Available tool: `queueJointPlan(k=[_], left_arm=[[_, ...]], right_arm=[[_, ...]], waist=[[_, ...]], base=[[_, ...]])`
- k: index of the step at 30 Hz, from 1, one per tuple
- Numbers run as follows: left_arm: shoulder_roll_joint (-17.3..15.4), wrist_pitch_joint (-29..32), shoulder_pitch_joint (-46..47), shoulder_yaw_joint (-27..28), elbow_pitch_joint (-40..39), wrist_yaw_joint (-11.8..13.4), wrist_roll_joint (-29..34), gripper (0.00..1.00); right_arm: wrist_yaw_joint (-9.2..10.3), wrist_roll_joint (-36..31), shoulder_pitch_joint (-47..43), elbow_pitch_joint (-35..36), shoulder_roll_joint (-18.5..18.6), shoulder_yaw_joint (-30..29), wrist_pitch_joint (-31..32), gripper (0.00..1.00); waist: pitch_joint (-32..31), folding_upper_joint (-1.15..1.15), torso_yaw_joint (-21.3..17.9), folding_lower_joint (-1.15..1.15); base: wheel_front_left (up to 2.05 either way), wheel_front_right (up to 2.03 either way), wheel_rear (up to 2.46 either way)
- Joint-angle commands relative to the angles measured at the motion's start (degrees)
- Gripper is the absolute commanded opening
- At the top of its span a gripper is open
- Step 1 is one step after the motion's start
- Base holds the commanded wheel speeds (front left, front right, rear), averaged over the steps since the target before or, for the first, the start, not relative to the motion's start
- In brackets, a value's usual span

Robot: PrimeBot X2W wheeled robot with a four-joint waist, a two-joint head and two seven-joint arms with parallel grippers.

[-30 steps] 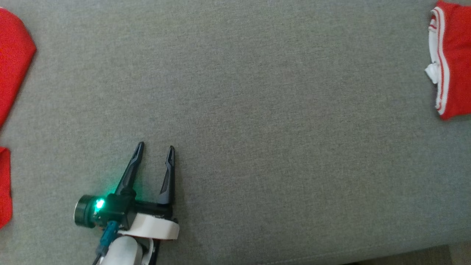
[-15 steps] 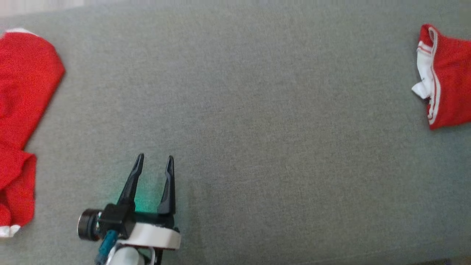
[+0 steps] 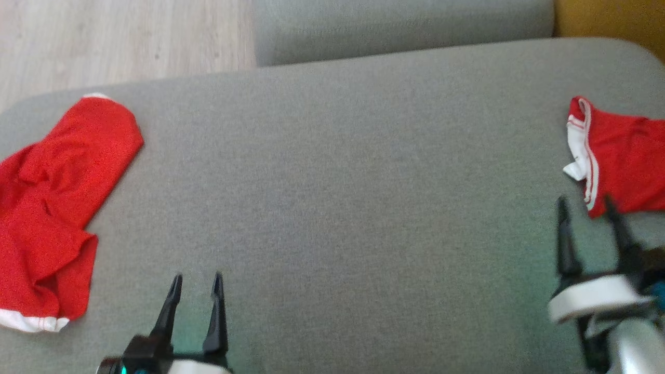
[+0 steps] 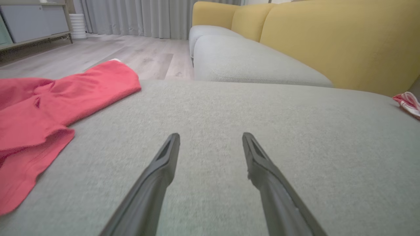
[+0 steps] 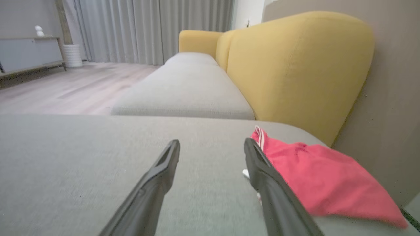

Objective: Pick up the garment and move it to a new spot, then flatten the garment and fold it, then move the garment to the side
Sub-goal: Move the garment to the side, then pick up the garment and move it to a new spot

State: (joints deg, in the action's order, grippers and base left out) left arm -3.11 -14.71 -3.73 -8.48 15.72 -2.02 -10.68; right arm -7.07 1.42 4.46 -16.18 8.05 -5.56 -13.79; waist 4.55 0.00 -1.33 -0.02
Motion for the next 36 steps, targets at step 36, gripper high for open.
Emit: queueJointPlan(k=[36], left_arm=[[0.2, -0.3, -1.7, 4.9, 0.6, -1.6, 0.2, 1.00]], right_arm=[[-0.42, 0.3, -11.0, 1.6, -5.2, 9.3, -1.2, 1.00]], waist=[[-6.0, 0.00, 9.5, 0.02]], base=[[0.00, 0.00, 0.00]])
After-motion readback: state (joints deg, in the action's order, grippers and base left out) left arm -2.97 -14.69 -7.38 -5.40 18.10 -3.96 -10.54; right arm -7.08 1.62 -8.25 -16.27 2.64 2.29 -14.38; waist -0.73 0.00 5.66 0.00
